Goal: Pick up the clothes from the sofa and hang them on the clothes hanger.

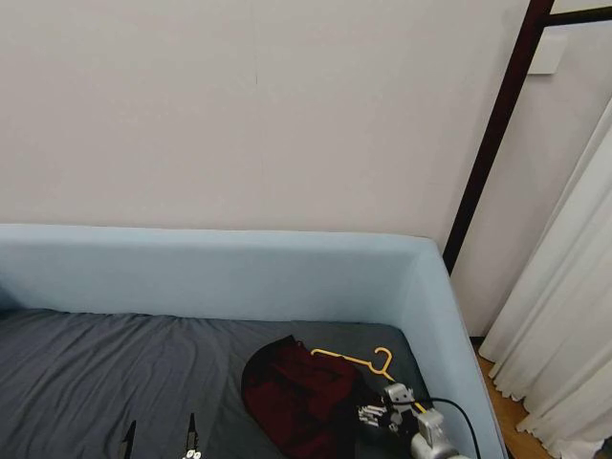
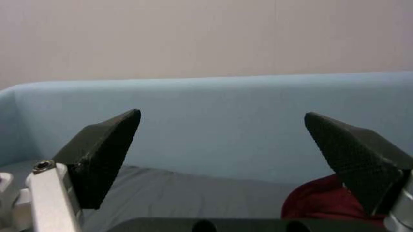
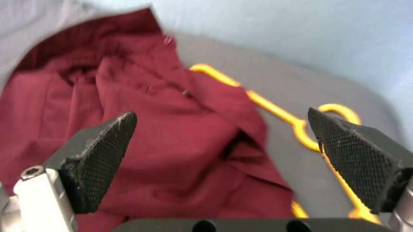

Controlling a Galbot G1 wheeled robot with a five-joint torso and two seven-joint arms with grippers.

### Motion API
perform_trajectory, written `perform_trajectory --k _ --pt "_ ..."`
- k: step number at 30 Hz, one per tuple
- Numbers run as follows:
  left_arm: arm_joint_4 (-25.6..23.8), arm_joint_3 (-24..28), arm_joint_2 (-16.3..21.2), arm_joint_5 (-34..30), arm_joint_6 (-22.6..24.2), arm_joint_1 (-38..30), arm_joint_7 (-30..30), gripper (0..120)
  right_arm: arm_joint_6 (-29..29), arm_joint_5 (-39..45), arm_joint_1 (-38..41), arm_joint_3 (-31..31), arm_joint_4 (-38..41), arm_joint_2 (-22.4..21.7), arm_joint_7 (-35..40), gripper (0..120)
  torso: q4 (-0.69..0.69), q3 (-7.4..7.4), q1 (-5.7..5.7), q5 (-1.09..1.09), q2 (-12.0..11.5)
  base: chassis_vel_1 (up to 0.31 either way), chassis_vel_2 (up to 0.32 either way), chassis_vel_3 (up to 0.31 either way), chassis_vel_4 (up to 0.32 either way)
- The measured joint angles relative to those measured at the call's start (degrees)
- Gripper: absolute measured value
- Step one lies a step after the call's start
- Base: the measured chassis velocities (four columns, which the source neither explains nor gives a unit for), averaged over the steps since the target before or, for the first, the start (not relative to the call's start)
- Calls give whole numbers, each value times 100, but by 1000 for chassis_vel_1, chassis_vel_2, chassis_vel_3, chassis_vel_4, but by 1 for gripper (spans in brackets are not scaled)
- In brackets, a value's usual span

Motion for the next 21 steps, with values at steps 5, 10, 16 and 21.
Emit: perform_trajectory --k 5,10,16,21 --pt "56 -92 -65 -131 -37 24 -11 99 -84 48 810 -760 -752 295 -114 100 -2 0 0 -1 0 0 0 0 0" --pt "53 -176 -107 -258 -69 17 -7 99 -142 430 1299 -1138 -1051 635 -44 100 0 -1 0 -1 0 0 0 0 0" --pt "22 -257 -168 -272 -74 28 -1 100 -140 444 1503 -1384 -1401 913 -33 100 -1 -1 0 -1 1 0 0 0 0" --pt "-13 -291 -214 -308 -161 47 7 100 -78 2 1560 -1662 -1882 1120 -58 95 -2 -1 -1 -1 1 0 0 0 0"
